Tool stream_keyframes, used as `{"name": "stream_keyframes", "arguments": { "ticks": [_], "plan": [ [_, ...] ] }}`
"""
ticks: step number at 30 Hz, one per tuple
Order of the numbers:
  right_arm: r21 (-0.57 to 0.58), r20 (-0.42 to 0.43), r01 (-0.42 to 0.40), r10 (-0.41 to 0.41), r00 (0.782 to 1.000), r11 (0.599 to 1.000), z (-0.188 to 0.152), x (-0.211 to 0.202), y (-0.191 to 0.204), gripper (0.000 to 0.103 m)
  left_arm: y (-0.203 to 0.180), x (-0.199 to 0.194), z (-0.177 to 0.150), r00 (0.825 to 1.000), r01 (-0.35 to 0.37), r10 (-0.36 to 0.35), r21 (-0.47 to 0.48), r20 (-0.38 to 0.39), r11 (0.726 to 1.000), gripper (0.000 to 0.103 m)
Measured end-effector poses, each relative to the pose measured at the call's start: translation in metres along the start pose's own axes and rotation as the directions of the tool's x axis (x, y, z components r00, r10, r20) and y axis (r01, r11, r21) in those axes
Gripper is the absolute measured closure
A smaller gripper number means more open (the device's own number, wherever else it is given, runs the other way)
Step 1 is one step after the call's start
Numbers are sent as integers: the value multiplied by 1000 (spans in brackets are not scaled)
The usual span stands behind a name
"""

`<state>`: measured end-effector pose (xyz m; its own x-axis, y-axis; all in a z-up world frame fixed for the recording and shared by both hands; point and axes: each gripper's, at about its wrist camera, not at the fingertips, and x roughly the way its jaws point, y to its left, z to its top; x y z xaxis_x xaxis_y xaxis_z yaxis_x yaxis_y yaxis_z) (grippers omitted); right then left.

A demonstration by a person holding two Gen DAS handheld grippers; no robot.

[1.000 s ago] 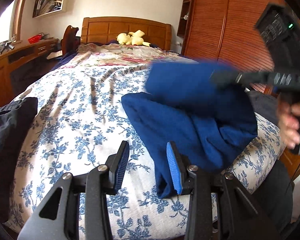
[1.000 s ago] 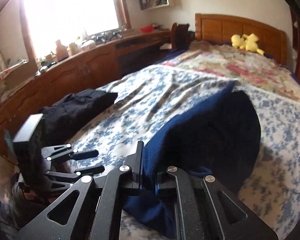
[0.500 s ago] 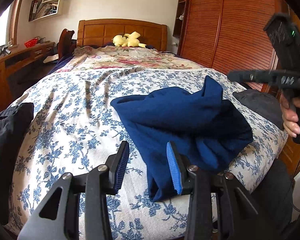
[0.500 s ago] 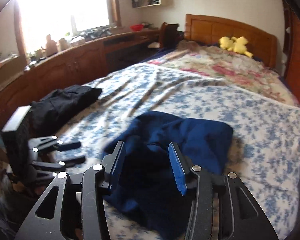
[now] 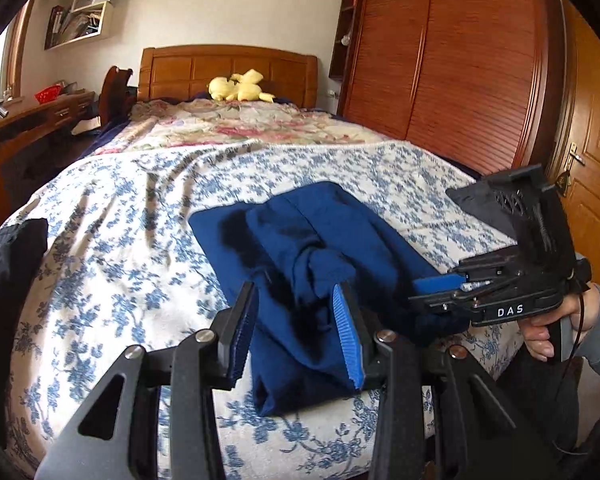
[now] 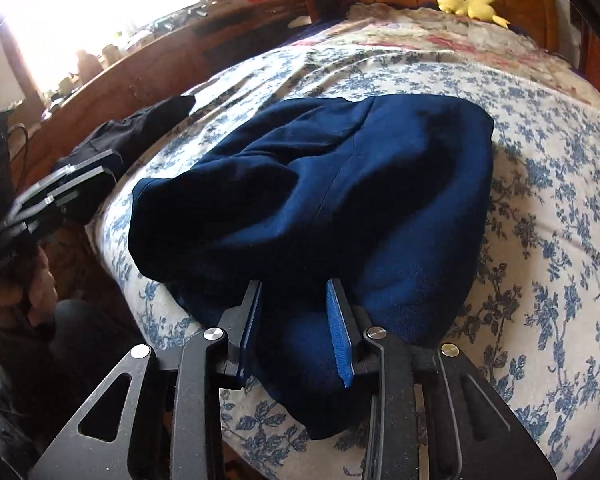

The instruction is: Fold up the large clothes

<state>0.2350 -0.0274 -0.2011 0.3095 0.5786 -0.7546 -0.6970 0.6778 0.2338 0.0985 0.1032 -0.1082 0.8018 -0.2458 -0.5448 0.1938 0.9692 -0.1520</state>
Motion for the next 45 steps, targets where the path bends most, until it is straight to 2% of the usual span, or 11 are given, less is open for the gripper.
{"name": "stream_keyframes", "arguments": {
  "ticks": [11,16,18,20,22,23,25,31,33,40,45],
  "plan": [
    [-123,24,9,-6,1000,992,6,-8,4,72,-37,28,12,995,-69,72,47,-62,996,66],
    [-156,118,54,-36,992,986,20,-24,-11,72,-37,31,10,993,-96,96,7,-61,995,66],
    [-159,150,67,-44,988,985,20,-26,-20,71,-37,31,11,991,-114,114,-2,-70,993,73],
    [-149,168,69,-43,985,986,15,-24,-31,71,-37,32,12,990,-119,118,-6,-82,993,87],
    [-134,131,77,-60,990,988,9,-16,-39,71,-39,33,13,990,-114,112,-18,-80,993,97],
    [-147,117,83,-66,991,986,8,-15,-40,71,-41,34,13,991,-105,102,-24,-86,994,98],
    [-179,122,82,-60,991,980,6,-16,-39,71,-46,35,15,987,-135,133,-10,-87,991,99],
    [-162,151,46,-21,988,986,4,-24,-41,71,-49,2,31,982,-191,191,-10,3,982,100],
    [-176,162,28,1,987,984,3,-27,-36,71,-42,-3,32,974,-227,227,-4,7,974,100],
    [-225,160,-48,86,983,973,4,-29,-12,71,7,6,-4,959,-276,267,-103,-91,956,100],
    [-281,63,-34,53,997,959,-3,-5,-3,70,6,17,-30,957,-269,254,-104,-140,957,100]
  ]
}}
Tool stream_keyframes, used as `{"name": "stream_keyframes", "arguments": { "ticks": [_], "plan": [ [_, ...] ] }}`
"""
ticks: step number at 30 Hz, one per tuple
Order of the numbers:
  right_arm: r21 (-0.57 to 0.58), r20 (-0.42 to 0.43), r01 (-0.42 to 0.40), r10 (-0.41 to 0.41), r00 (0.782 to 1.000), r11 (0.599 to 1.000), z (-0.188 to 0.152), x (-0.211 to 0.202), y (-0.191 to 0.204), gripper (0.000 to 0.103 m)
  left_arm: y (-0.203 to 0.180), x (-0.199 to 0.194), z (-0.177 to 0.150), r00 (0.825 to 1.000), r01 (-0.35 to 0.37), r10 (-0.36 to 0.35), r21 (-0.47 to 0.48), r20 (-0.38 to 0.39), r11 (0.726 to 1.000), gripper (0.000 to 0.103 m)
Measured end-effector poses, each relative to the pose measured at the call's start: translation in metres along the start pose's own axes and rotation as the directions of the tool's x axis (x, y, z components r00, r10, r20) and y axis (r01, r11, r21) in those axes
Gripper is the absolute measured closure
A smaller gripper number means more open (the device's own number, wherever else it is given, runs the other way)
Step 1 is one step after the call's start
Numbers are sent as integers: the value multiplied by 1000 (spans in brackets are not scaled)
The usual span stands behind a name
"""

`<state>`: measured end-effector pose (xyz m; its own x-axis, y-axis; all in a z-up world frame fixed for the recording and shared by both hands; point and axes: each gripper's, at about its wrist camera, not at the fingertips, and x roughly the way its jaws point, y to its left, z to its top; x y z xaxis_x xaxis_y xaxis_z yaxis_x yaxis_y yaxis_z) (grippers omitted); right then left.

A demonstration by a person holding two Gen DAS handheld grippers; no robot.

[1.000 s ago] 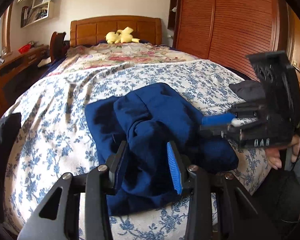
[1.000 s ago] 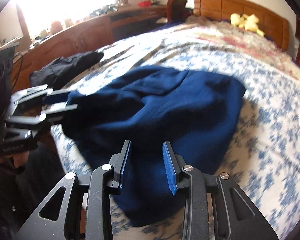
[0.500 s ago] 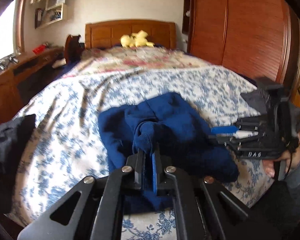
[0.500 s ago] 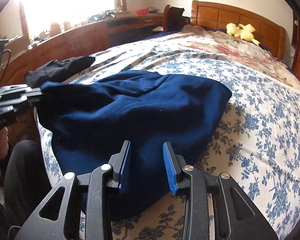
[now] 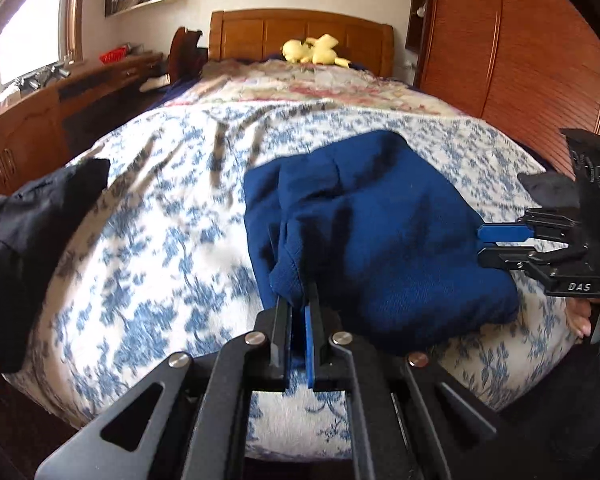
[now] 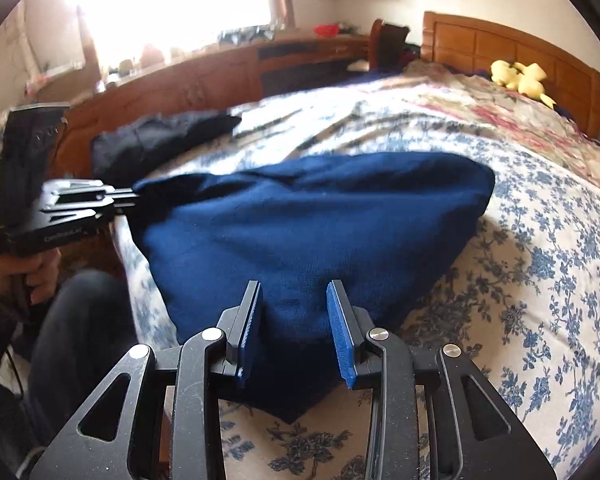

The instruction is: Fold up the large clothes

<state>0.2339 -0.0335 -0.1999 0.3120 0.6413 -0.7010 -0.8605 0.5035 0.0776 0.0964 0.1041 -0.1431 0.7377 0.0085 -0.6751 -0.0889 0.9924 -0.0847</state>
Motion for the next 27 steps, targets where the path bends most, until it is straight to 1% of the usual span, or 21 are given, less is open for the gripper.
{"name": "stream_keyframes", "arguments": {
  "ticks": [1,3,6,7,9,11,12,13,14,17,19,23,27],
  "plan": [
    [-10,-28,-3,3,1000,1000,-3,6,-1,70,-1,3,-3,1000,4,-4,0,-7,1000,100],
    [-20,-57,-15,14,998,1000,-7,12,-4,70,-4,6,-8,1000,-3,3,13,-16,1000,100],
    [-7,-60,-29,28,998,1000,-7,12,-7,70,-10,7,-9,1000,-24,25,36,-10,999,100],
    [-9,-54,-29,29,998,1000,-8,11,-8,70,-10,6,-8,1000,-26,26,34,-6,999,98],
    [4,-46,-47,47,998,999,-8,9,-11,70,-10,3,-5,1000,-21,21,30,-17,999,97],
    [8,-39,-63,64,997,998,-6,4,-16,69,-10,-5,-5,1000,-13,13,34,-11,999,95],
    [2,-32,-55,55,998,998,-4,0,-16,69,-10,-9,-5,1000,-9,9,39,-10,999,95],
    [0,-21,-34,34,999,999,-3,-3,-20,68,-10,-14,-6,1000,-3,4,45,-11,999,92],
    [8,-16,-22,22,1000,1000,-2,-5,-23,66,-10,-17,-7,1000,4,-3,50,-14,999,87],
    [63,-3,13,-13,1000,998,2,-6,-41,66,-8,-23,-14,999,24,-21,63,-45,998,78],
    [96,-1,38,-38,999,995,4,-3,-52,66,-7,-25,-19,998,30,-25,76,-62,997,76],
    [141,10,75,-77,997,987,8,1,-65,65,-5,-23,-28,997,12,-5,80,-81,997,70],
    [153,20,96,-100,995,984,11,4,-69,64,-2,-14,-31,995,12,-6,61,-97,998,69]
  ]
}}
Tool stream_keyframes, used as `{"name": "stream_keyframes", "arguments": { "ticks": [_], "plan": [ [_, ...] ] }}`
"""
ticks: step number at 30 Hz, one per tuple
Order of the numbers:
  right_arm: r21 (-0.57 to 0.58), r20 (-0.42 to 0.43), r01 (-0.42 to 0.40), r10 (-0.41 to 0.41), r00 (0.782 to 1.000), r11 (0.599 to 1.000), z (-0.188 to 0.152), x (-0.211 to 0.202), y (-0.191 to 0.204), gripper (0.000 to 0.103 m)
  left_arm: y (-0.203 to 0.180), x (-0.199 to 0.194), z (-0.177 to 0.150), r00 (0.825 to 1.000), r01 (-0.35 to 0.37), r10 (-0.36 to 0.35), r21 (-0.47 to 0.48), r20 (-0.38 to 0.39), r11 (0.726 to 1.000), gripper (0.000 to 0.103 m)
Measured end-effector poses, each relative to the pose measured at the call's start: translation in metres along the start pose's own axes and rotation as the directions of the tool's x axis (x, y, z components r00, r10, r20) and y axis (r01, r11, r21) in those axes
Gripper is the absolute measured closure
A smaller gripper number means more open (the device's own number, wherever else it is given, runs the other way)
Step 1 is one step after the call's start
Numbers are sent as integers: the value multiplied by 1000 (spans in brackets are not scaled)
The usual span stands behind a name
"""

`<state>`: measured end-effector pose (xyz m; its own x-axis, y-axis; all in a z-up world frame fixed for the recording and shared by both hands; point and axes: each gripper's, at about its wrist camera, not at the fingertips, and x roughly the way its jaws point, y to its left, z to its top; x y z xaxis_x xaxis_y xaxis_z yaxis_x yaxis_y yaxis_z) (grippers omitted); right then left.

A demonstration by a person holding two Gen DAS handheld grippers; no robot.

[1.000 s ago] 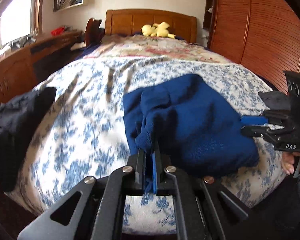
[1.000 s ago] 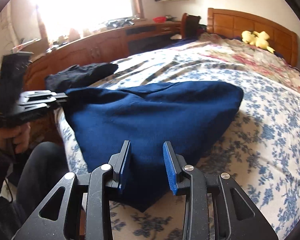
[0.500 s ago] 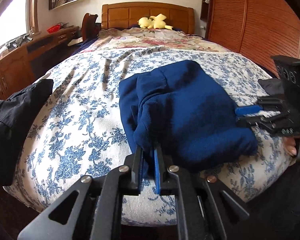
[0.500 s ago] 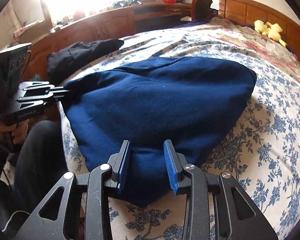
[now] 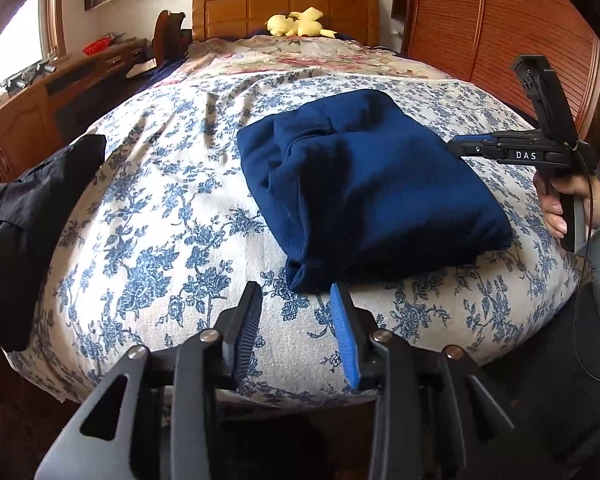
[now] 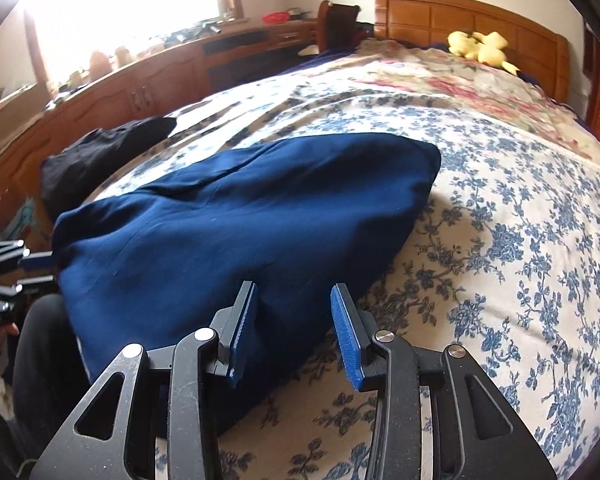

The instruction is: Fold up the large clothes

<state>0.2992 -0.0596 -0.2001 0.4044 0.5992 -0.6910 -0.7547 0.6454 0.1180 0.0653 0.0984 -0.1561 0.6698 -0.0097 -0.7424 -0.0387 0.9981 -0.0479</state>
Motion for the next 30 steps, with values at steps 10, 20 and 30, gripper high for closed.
{"name": "stream_keyframes", "arguments": {
  "ticks": [10,20,30],
  "plan": [
    [3,16,42,-42,999,999,18,16,-7,42,-3,20,1,999,24,-24,-1,-21,1000,69],
    [55,-71,149,-145,987,987,58,70,-67,36,-3,39,3,999,38,-38,-12,-37,999,69],
    [123,-140,93,-75,987,988,65,122,-106,28,-3,45,7,998,43,-44,-5,-54,999,69]
  ]
}}
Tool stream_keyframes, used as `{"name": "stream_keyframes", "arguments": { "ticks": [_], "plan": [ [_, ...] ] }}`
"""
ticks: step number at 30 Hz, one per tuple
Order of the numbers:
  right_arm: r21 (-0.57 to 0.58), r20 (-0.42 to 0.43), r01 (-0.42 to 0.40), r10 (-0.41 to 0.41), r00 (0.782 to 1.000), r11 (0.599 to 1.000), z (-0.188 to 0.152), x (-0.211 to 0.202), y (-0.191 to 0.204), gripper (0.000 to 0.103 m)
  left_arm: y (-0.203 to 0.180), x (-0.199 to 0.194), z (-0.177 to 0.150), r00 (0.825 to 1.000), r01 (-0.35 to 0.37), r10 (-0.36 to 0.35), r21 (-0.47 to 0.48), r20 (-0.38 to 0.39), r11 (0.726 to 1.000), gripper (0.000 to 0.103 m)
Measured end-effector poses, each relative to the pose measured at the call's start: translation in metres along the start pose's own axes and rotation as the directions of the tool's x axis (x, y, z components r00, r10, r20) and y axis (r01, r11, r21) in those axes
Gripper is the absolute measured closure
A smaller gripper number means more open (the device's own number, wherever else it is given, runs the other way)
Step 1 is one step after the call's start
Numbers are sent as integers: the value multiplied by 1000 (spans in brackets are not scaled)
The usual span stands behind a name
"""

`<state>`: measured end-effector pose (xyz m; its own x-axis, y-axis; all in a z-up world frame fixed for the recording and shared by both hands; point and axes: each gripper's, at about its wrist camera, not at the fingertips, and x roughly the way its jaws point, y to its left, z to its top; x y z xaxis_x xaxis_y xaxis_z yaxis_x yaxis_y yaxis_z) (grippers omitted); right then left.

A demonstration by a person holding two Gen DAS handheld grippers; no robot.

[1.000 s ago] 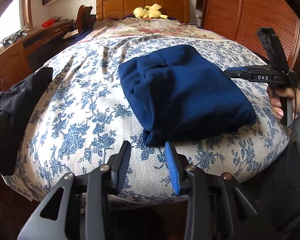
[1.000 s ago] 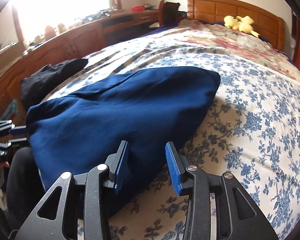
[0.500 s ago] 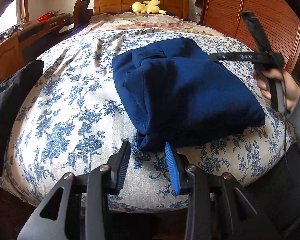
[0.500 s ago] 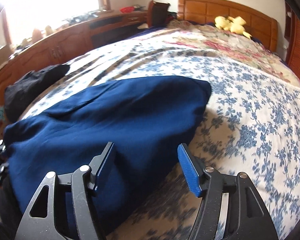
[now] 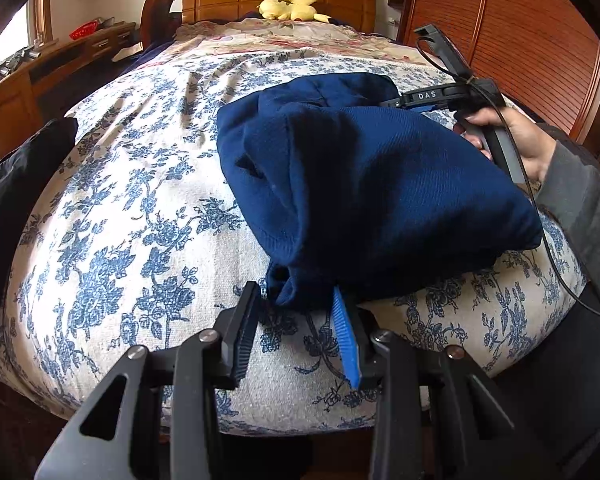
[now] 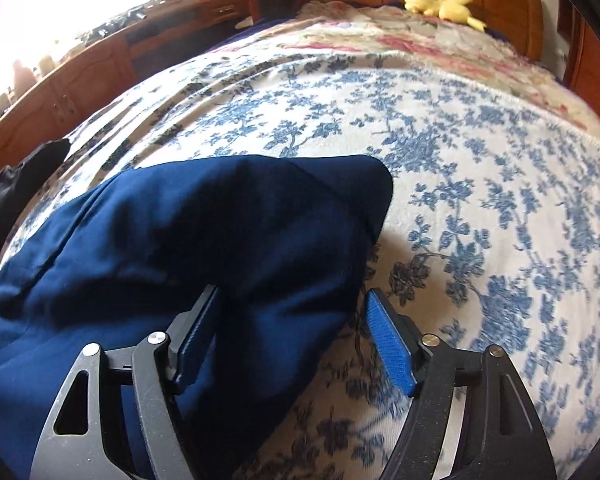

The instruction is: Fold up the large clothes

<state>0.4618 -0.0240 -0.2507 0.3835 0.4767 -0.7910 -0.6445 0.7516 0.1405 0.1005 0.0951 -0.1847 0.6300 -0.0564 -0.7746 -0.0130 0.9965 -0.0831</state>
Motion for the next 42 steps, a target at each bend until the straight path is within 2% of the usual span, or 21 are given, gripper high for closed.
{"name": "stream_keyframes", "arguments": {
  "ticks": [6,8,9,11,12,13,14,20,24,30,32,33,34,35,36,40,42],
  "plan": [
    [63,-16,-81,83,996,995,-3,7,-10,28,-1,6,6,1000,-6,6,-1,-8,1000,69],
    [75,-13,-126,127,992,989,-5,5,-9,44,0,6,5,1000,-5,5,-11,0,1000,69],
    [68,-10,-134,135,991,989,-5,4,-6,48,1,7,5,1000,-4,4,-19,4,1000,69],
    [27,0,-159,159,987,987,-4,0,6,78,1,7,4,1000,-2,2,-23,9,1000,69],
    [-3,8,-123,123,992,992,-5,-3,13,79,1,7,3,1000,-2,2,-24,7,1000,69],
    [-22,18,-95,95,995,995,-4,-5,18,89,1,7,3,1000,1,-1,-29,6,1000,69],
    [-25,27,-88,89,996,996,-4,-8,19,94,2,7,3,1000,4,-4,-37,6,999,69],
    [25,89,-141,138,986,990,-12,-52,4,102,2,5,1,1000,6,-6,-47,5,999,69],
    [12,77,-98,97,992,995,-22,-62,1,103,4,5,2,1000,19,-19,-52,6,998,69],
    [19,81,-95,94,992,995,-24,-50,-4,103,4,5,1,1000,17,-17,-52,9,999,69],
    [40,82,-91,87,993,995,-21,-44,-7,100,3,5,0,1000,14,-13,-53,12,999,69],
    [49,79,-87,83,993,995,-19,-41,-8,96,3,5,-1,1000,13,-12,-53,13,999,69],
    [59,71,-78,74,995,995,-17,-36,-10,80,3,5,-1,1000,13,-12,-53,13,999,69],
    [71,57,-71,67,996,995,-15,-29,-11,59,3,5,-1,1000,13,-13,-52,12,999,69],
    [82,51,-72,68,996,994,-14,-24,-13,52,3,5,-1,1000,14,-14,-52,11,999,69],
    [136,34,-123,120,992,983,-9,-5,-22,43,3,4,-1,1000,19,-18,-48,9,999,69],
    [176,41,-179,175,984,968,-4,0,-27,43,3,4,-1,1000,20,-19,-48,11,999,69]
  ]
}}
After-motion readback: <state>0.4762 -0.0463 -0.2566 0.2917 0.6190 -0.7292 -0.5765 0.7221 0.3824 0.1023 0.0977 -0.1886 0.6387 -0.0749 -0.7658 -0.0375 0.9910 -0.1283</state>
